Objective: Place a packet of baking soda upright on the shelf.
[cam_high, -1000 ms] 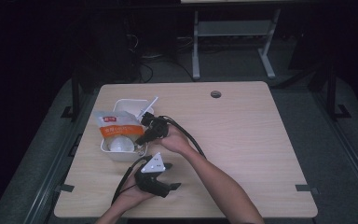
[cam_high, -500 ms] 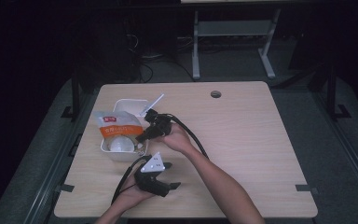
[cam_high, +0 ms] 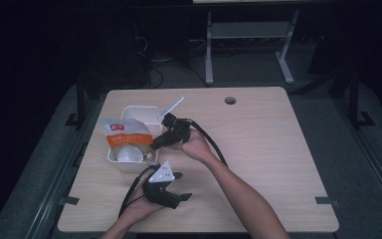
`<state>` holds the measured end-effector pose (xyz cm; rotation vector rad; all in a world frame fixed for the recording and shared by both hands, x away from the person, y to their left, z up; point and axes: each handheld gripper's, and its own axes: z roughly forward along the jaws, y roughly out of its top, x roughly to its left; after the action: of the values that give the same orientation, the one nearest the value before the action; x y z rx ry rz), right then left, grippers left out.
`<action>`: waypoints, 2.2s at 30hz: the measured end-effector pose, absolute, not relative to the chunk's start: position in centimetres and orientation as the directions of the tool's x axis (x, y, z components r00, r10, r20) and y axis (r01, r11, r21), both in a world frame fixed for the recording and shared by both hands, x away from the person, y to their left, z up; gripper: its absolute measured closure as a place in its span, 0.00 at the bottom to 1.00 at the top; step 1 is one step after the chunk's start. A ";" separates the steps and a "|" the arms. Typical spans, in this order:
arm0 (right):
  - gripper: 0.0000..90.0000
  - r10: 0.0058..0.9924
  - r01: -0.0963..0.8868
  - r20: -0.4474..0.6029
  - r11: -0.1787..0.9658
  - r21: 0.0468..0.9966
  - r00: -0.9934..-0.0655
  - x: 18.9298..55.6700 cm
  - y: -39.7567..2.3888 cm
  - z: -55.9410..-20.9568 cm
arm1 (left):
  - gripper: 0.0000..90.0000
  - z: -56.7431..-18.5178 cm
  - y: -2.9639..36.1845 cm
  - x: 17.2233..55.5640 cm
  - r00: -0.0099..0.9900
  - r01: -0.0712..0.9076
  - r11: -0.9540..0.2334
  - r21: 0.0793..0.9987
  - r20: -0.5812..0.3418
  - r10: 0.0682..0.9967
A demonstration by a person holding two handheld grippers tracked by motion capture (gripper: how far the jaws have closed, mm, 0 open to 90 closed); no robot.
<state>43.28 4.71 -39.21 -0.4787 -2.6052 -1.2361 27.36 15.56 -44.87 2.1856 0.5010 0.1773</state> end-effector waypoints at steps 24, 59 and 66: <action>0.64 0.252 0.427 0.345 0.525 0.736 -0.904 42.9 -0.6 -37.7 | 0.26 -45.0 15.7 27.6 0.905 0.300 -0.546 0.782 -0.052 0.423; 0.56 0.338 0.481 0.354 0.459 0.747 -0.872 41.4 -8.5 -37.3 | 0.26 -45.1 15.7 27.7 0.900 0.308 -0.546 0.779 -0.053 0.432; 0.54 0.350 0.495 0.362 0.455 0.740 -0.864 41.2 -9.9 -37.2 | 0.26 -45.1 15.7 27.7 0.900 0.312 -0.543 0.780 -0.058 0.433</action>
<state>41.17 -9.94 -37.22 -0.7448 -2.5422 -1.3740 27.73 15.74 -45.11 2.1862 0.5308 0.1768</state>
